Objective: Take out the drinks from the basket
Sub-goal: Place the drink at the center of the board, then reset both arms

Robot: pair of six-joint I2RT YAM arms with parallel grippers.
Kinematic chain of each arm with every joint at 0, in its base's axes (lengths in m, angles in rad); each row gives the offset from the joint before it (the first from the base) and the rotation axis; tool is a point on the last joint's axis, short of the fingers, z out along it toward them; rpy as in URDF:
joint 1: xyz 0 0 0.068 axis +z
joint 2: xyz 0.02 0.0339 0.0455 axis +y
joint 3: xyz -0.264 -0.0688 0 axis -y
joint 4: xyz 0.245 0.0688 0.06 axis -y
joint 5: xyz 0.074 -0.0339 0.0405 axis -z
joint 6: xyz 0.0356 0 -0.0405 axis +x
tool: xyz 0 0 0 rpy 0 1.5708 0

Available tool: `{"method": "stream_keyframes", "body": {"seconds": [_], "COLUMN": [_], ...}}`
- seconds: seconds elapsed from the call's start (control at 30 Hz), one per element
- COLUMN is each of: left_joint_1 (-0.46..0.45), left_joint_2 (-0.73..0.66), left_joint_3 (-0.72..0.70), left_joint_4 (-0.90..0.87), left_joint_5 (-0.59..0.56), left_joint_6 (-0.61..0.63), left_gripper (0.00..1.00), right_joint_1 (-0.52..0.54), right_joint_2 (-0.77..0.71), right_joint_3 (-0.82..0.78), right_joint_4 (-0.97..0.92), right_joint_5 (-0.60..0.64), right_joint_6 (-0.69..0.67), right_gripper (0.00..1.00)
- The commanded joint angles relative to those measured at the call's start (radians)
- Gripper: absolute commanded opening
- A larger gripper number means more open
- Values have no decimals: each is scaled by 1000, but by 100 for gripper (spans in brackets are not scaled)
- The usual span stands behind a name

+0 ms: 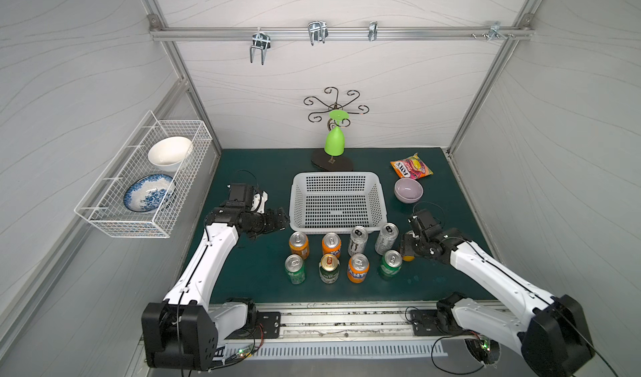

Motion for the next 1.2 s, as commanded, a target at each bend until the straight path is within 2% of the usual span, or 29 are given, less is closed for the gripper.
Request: {"method": "stream_keyframes", "body": {"seconds": [0.0,0.43,0.67,0.87,1.0,1.17], "left_joint_1": [5,4,5,5,4,4], "left_joint_2": [1,4,0,-68,-116,-188], "left_joint_3": [45,45,53,66,84,51], "left_joint_4": [22,22,25,52,100,223], "left_joint_5": [11,5,-6,-61,-150,-294], "left_joint_6": [16,15,5,-38,-90,-168], "left_gripper": [98,98,98,98,98,98], "right_joint_1": [-4,-4,-3,-17,-94,-260], "right_joint_2": [-26,-102,-170,-196,-180,-160], "right_joint_3": [12,45,124,251,331,360], "right_joint_4": [20,-35,-109,-139,-95,42], "right_joint_5": [5,19,53,122,148,32], "right_joint_6": [-1,-40,-85,-181,-275,-317], "right_gripper": [72,87,95,99,99,99]}}
